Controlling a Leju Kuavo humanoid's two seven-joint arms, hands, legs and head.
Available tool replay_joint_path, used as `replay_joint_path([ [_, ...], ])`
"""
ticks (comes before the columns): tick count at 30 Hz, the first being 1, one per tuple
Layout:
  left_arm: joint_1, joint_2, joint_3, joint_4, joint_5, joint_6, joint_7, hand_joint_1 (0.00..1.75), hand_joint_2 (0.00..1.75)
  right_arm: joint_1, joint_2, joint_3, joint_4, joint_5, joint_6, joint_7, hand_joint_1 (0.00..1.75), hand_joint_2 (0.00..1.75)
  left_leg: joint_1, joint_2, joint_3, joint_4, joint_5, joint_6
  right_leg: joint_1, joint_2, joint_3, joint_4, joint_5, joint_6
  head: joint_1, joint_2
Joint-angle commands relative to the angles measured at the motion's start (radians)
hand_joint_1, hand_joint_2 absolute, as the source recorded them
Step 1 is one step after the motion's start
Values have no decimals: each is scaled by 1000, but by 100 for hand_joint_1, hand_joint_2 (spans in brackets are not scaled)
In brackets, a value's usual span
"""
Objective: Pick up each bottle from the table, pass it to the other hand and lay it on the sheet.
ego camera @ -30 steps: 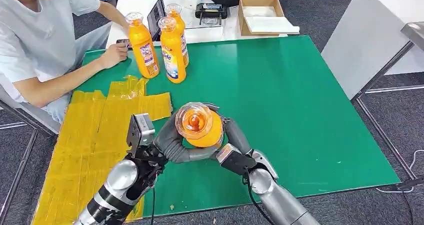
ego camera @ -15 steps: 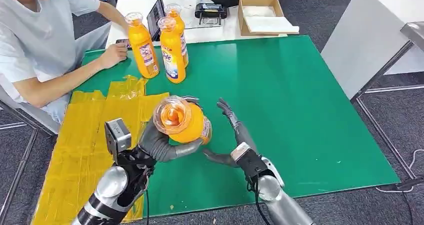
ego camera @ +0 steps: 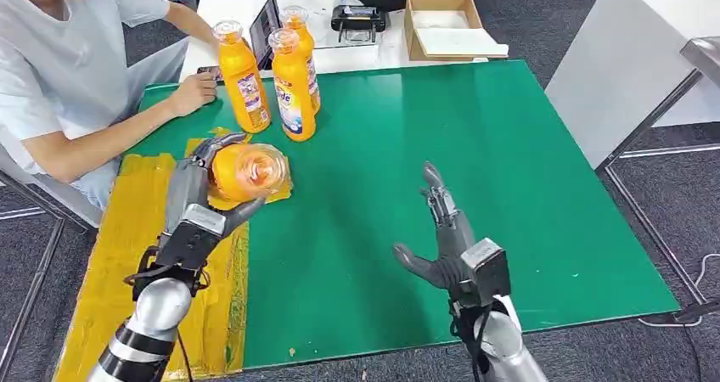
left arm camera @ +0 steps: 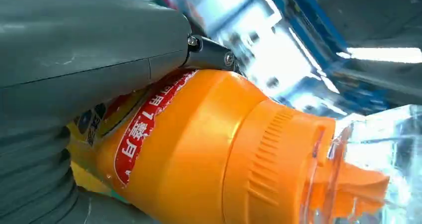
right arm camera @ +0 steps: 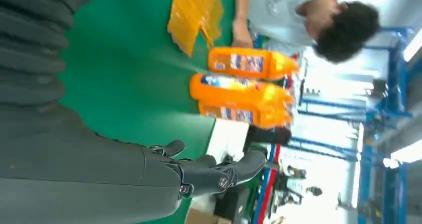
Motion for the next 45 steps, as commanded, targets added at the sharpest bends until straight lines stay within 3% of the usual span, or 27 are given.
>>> replay_joint_path([
  [1,-184,87,-66,419,-724,31,289,175,175,72,-6,-149,-140,7,-39,18,0,175,1,-5,3,-1,0,-2,1,-6,5,0,-1,-2,0,0],
  [4,-278,78,-156,593,-843,-180,373,175,175,61,13,-187,-166,40,-67,43,0,175,0,-5,3,-1,1,-1,0,-5,4,0,-1,-1,0,0],
  [7,-331,64,-214,747,-873,-275,390,175,175,54,19,-198,-178,100,-90,62,0,175,1,-6,4,1,1,-2,1,-7,6,0,-1,-2,0,0],
  [21,-353,50,-250,849,-850,-325,373,175,175,43,26,-197,-172,107,-92,54,0,175,1,-1,4,1,0,-2,1,-1,5,0,0,-1,-1,0],
  [30,-379,-35,-280,1015,-735,-339,309,175,175,-32,33,-158,-98,74,-73,57,0,175,1,0,6,0,1,-1,1,-1,7,-2,1,-1,0,0],
  [31,-375,-40,-269,1015,-721,-325,316,3,175,-31,33,-157,-98,74,-74,57,0,175,1,-1,5,-1,2,-1,1,-1,7,-2,2,0,0,0],
  [41,-376,-43,-262,1015,-709,-316,318,0,175,-27,31,-157,-99,74,-75,57,0,175,0,-1,7,-1,2,0,0,0,9,-1,2,0,0,0],
  [42,-367,-47,-231,999,-674,-281,320,0,0,-22,29,-158,-105,73,-76,57,0,175,-1,-1,7,-1,2,0,-1,0,9,-1,2,0,0,0],
  [45,-350,-52,-176,958,-614,-216,316,0,0,-4,26,-166,-103,69,-79,59,0,175,0,-1,10,-1,2,-2,0,0,12,-2,2,-1,0,0],
])
